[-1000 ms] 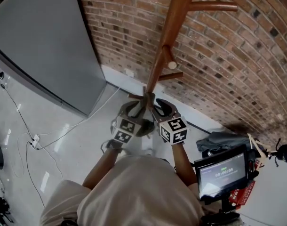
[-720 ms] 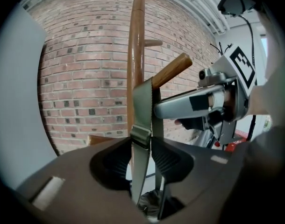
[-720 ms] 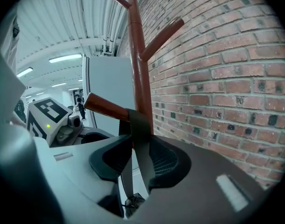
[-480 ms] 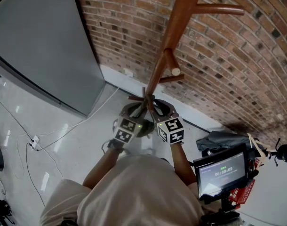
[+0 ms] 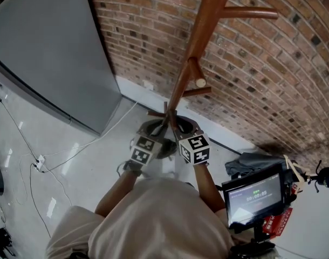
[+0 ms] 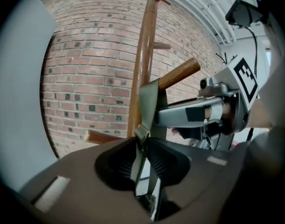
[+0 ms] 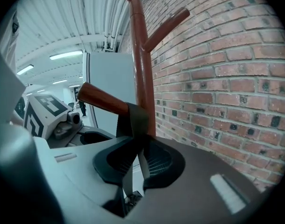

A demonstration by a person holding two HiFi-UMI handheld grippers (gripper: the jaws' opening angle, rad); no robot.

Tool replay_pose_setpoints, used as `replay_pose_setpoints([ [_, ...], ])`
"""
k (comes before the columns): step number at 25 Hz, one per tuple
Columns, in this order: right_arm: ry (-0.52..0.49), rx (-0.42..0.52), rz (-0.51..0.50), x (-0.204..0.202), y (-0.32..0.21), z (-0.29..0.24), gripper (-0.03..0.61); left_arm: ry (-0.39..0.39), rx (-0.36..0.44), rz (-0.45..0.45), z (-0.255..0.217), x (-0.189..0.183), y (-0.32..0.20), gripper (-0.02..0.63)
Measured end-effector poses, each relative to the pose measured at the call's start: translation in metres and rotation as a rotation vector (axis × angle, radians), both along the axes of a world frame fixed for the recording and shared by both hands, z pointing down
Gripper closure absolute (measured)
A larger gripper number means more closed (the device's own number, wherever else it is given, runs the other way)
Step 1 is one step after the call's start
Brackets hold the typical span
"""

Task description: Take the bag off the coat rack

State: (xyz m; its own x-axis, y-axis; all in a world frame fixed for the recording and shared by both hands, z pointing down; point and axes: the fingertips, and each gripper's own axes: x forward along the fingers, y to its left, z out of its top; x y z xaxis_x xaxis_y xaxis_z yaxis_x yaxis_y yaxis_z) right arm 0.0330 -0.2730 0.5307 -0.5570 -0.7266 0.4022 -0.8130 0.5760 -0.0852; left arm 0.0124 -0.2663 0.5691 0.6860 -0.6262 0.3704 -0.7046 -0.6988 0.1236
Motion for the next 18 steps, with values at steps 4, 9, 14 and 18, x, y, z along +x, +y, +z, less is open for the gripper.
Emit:
replay_pose_setpoints([
  [4,0.013,-0.007,-0.01,-0.002,0.002,0.001,0.568,0.064,-0.046,-0.014,0.0,0.0,0.001,0.565],
  [9,-0.004,-0.007,-0.007,-0.002,0.006,-0.001,0.569,0.072,-0.072,-0.015,0.002,0.0,0.003,0.571],
  [14,-0.037,-0.004,-0.013,0.0,0.01,-0.005,0.571,0.075,-0.085,-0.033,0.001,-0.005,0.006,0.571],
  [18,-0.073,-0.012,-0.014,0.003,0.012,-0.007,0.571,0.081,-0.097,-0.06,0.006,-0.011,0.006,0.571],
])
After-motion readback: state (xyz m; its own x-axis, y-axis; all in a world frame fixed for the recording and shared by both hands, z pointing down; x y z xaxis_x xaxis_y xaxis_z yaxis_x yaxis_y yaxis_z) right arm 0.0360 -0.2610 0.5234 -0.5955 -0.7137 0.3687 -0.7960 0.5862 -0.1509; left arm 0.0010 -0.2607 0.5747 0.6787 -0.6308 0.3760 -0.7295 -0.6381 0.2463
